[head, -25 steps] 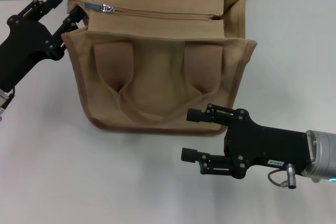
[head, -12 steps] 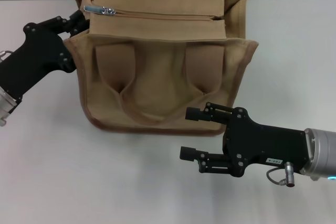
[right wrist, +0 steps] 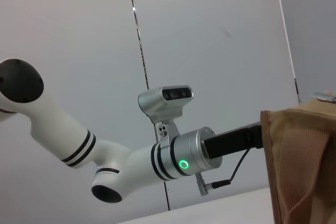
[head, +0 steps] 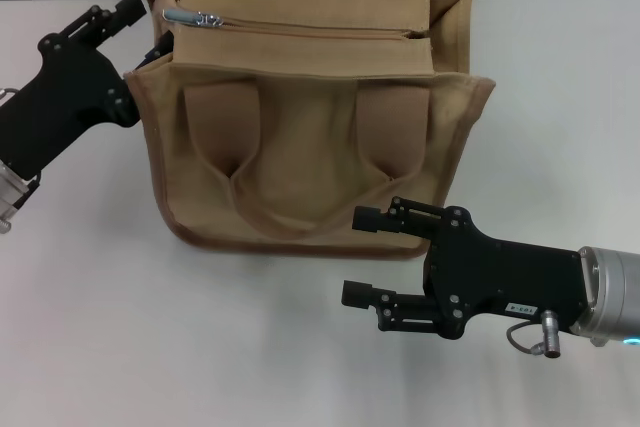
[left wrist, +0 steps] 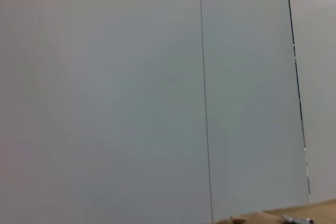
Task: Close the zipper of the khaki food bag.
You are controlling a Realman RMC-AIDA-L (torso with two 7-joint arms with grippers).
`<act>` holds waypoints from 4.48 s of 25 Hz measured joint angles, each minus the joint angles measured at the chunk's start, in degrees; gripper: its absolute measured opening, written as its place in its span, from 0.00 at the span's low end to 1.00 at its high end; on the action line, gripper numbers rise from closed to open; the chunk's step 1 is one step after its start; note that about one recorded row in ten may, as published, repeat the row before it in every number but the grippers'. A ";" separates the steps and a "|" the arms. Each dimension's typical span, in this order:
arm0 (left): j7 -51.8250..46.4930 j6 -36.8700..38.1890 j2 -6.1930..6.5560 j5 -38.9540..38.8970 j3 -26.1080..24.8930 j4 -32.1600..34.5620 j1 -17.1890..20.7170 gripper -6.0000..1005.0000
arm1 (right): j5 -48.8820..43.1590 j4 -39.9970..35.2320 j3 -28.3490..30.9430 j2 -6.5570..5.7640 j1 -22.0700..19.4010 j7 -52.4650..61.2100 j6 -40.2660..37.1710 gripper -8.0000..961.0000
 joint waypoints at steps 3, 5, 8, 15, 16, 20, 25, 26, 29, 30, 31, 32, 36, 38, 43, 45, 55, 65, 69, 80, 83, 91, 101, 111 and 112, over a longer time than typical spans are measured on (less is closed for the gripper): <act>0.04 0.20 -0.05 -0.18 -0.38 0.06 -0.24 0.48 | 0.00 0.03 0.00 0.00 0.04 0.00 0.00 0.79; 0.03 0.79 -0.04 -0.17 0.07 0.06 -0.47 0.55 | 0.00 0.09 0.00 0.00 0.04 0.00 0.08 0.79; 0.32 1.22 -0.07 -0.19 0.42 -0.02 -0.76 0.67 | 0.01 0.13 0.00 0.00 0.10 0.00 0.23 0.79; 0.78 2.54 -0.02 -0.62 -0.16 -0.33 0.36 0.66 | 0.54 0.28 0.00 0.00 0.10 0.00 0.55 0.79; 0.83 2.67 -0.04 -0.70 -0.18 -0.37 0.53 0.65 | 0.57 0.28 0.00 0.00 0.11 0.00 0.57 0.79; 0.92 2.84 -0.10 -1.14 -0.16 -0.61 0.72 0.58 | 0.66 0.28 0.00 0.00 0.42 0.00 0.65 0.79; 0.95 2.99 -0.09 -1.18 0.07 -0.65 0.42 0.44 | 0.70 0.33 0.00 0.00 0.56 0.00 1.32 0.79; 0.95 3.01 -0.09 -1.19 0.10 -0.65 0.38 0.39 | 0.71 0.40 0.00 0.00 0.56 0.00 1.37 0.79; 0.96 3.06 -0.07 -1.22 -0.08 -0.74 0.38 0.25 | 0.76 0.53 0.00 0.00 0.54 0.00 1.38 0.79; 0.96 3.06 -0.06 -1.26 -0.14 -0.77 0.42 0.21 | 0.78 0.56 0.00 0.00 0.52 0.00 1.39 0.79; 0.96 3.06 -0.06 -1.33 -0.18 -0.84 0.50 0.17 | 0.79 0.58 0.00 0.00 0.49 0.01 1.39 0.79; 0.96 3.18 -0.09 -1.44 -0.21 -1.11 0.71 0.14 | 0.80 0.61 0.00 0.00 0.46 0.00 1.40 0.79; 0.96 3.60 -0.11 -2.19 -0.40 -1.56 1.04 0.06 | 0.97 0.64 0.00 0.00 0.54 0.01 1.64 0.79; 0.96 3.69 -0.12 -3.12 -0.50 -1.94 1.22 0.05 | 1.36 0.72 0.00 0.00 0.58 0.00 1.75 0.79; 0.96 3.75 -0.14 -4.25 -0.49 -2.87 1.14 0.04 | 1.63 0.85 0.00 0.00 0.61 0.00 1.76 0.79; 0.95 3.77 -0.15 -4.33 -0.46 -3.44 0.81 0.04 | 1.65 1.02 0.00 0.00 0.61 0.00 1.42 0.79; 0.64 9.27 -0.23 -6.02 -0.90 -9.53 -4.09 0.04 | 7.93 1.84 0.00 -0.17 -0.23 0.25 -7.22 0.79; 0.73 11.17 -0.22 -6.45 -1.01 -13.52 -7.06 0.04 | 21.08 2.85 0.08 -0.13 1.54 12.99 -8.54 0.79; 0.71 11.30 -0.22 -6.48 -1.01 -14.36 -6.99 0.04 | 22.52 1.90 0.09 -0.12 4.24 19.88 -8.90 0.79; 0.60 11.72 -0.23 -6.16 -0.99 -15.77 -7.71 0.05 | 22.75 1.62 -0.57 -0.14 12.15 30.00 -1.67 0.79; 0.59 11.77 -0.23 -6.12 -0.86 -15.83 -8.11 0.05 | 22.65 1.77 -0.73 -0.10 13.51 30.46 -0.58 0.79; 0.55 12.19 -0.23 -6.07 -0.85 -16.37 -9.27 0.05 | 22.33 2.02 -3.10 0.00 15.59 32.79 2.53 0.79; 0.41 12.63 -0.23 -6.09 -0.66 -16.67 -10.12 0.06 | 22.52 1.71 -5.69 -0.01 17.72 34.41 4.17 0.79; 0.79 12.58 -0.23 -6.18 -0.98 -17.29 -10.16 0.06 | 23.33 1.67 -5.39 0.00 17.45 34.24 4.55 0.78; 0.80 12.59 -0.23 -6.18 -0.99 -17.29 -10.16 0.06 | 23.34 1.67 -5.39 0.00 17.45 34.24 4.58 0.78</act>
